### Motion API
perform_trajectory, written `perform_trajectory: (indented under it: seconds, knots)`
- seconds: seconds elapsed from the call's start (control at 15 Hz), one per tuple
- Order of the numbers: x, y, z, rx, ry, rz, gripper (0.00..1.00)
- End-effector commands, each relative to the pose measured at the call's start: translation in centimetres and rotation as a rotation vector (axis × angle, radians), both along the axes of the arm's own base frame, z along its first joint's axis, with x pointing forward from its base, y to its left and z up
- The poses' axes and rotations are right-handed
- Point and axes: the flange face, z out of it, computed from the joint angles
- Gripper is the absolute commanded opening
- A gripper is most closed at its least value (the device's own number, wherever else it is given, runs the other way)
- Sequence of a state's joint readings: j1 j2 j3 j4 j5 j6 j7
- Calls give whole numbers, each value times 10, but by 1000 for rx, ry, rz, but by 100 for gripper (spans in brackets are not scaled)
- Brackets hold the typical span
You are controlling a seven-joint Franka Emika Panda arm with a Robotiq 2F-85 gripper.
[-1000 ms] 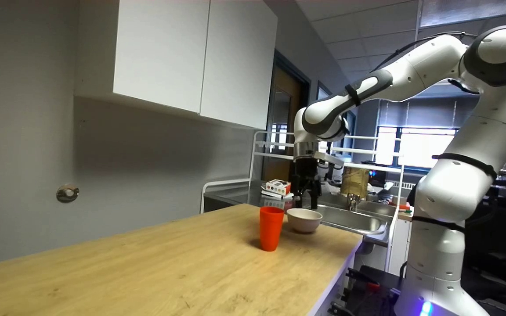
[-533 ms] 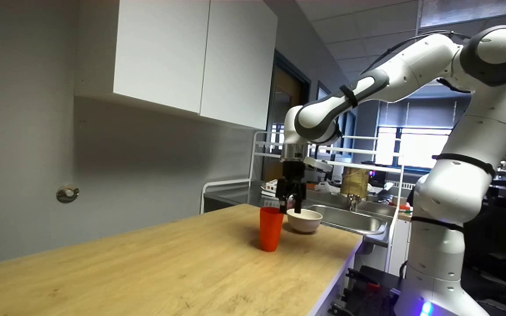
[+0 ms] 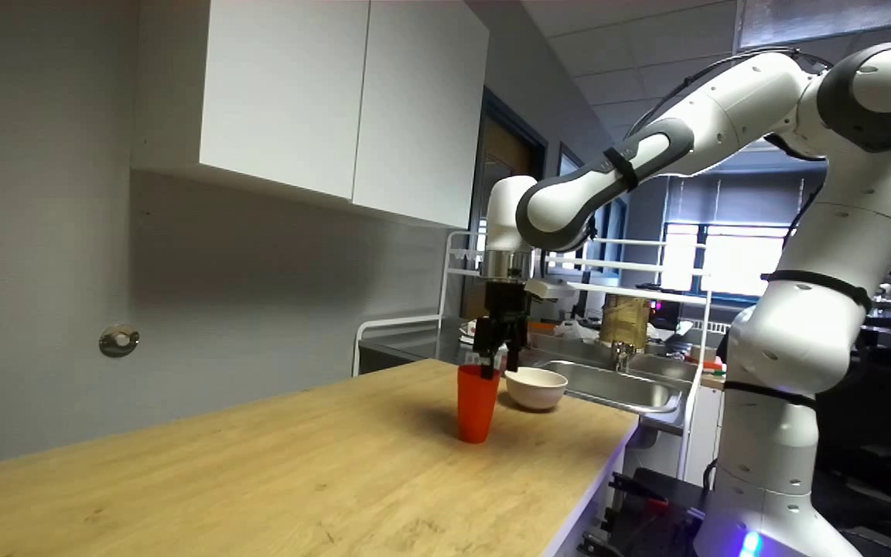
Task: Pour the contents of the cup into the bowl
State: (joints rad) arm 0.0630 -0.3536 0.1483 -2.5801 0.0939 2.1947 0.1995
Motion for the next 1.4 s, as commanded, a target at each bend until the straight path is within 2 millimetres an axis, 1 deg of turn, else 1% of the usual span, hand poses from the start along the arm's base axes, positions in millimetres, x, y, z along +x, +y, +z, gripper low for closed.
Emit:
perform_trajectory:
  seconds: [0.0,0.27,0.4,0.53,0.73,1.07,1.13,1.2,1.27,1.33]
  knots:
    - [7,16,14,-56,-30,11,100]
    - [21,37,19,-65,-47,65,100]
    - [30,47,16,-64,-40,89,100]
    - [39,53,9,-58,-25,105,100]
    - [51,54,-7,-45,10,110,100]
    - [69,37,-29,-22,52,82,100]
    - [71,33,-31,-15,52,73,75]
    - [73,30,-33,-11,53,65,75]
    - [75,27,-35,-9,53,59,69]
    - [76,24,-37,-8,54,53,60]
